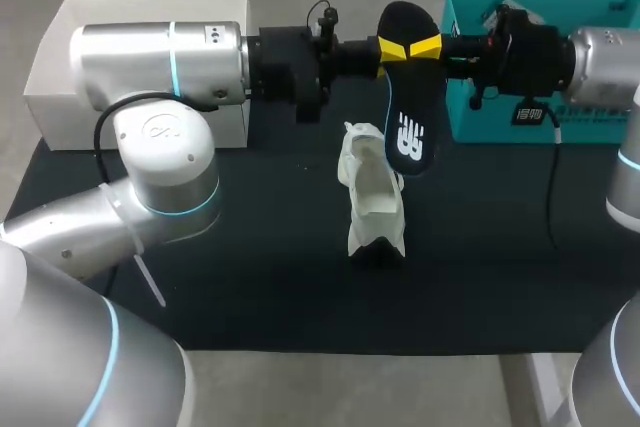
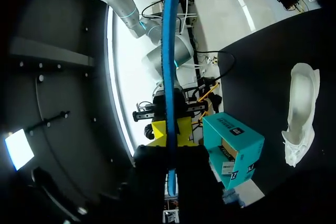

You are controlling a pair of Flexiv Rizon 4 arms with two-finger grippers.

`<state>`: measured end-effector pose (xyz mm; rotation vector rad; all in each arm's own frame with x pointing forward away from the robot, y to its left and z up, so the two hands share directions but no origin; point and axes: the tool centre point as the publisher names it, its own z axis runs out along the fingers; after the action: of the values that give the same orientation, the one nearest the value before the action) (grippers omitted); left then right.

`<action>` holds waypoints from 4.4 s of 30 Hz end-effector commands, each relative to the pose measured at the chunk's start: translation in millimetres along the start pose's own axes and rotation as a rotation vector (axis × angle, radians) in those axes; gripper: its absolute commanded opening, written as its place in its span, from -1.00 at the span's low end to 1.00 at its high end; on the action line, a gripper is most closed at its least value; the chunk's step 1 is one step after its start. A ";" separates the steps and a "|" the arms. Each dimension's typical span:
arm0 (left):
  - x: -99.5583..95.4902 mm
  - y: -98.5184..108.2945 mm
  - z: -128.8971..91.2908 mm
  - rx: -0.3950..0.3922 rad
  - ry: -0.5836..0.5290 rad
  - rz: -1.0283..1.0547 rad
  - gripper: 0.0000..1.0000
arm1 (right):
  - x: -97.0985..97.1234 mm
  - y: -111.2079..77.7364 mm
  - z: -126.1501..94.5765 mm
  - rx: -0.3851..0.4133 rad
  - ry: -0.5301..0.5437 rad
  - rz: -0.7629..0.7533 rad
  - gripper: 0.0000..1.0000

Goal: Take the shoe out of the shoebox, open the shoe tongue, remove and reinsert the insole, then place the shoe into the shoebox

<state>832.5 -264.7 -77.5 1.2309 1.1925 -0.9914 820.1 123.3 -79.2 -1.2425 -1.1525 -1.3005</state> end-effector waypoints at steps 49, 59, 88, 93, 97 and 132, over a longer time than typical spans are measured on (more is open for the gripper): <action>29.8 -43.0 -59.0 -0.046 0.137 -0.229 -1.00 | -81.5 4.4 -173.4 -0.125 -0.701 0.011 1.00; 32.1 -45.3 -63.3 -0.053 0.143 -0.252 -1.00 | -64.3 12.8 -215.9 -0.149 -0.738 -0.047 1.00; 32.7 -49.5 -62.2 -0.055 0.161 -0.296 -1.00 | -45.9 -3.2 -222.4 -0.075 -0.807 -0.131 1.00; 32.7 -49.5 -62.2 -0.055 0.161 -0.296 -1.00 | -45.9 -3.2 -222.4 -0.075 -0.807 -0.131 1.00; 32.7 -49.5 -62.2 -0.055 0.161 -0.296 -1.00 | -45.9 -3.2 -222.4 -0.075 -0.807 -0.131 1.00; 32.7 -49.5 -62.2 -0.055 0.161 -0.296 -1.00 | -45.9 -3.2 -222.4 -0.075 -0.807 -0.131 1.00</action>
<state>782.0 -206.0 -114.7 1.1263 1.5473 -1.0854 798.8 -96.1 -132.6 -1.8500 -1.7729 -0.9415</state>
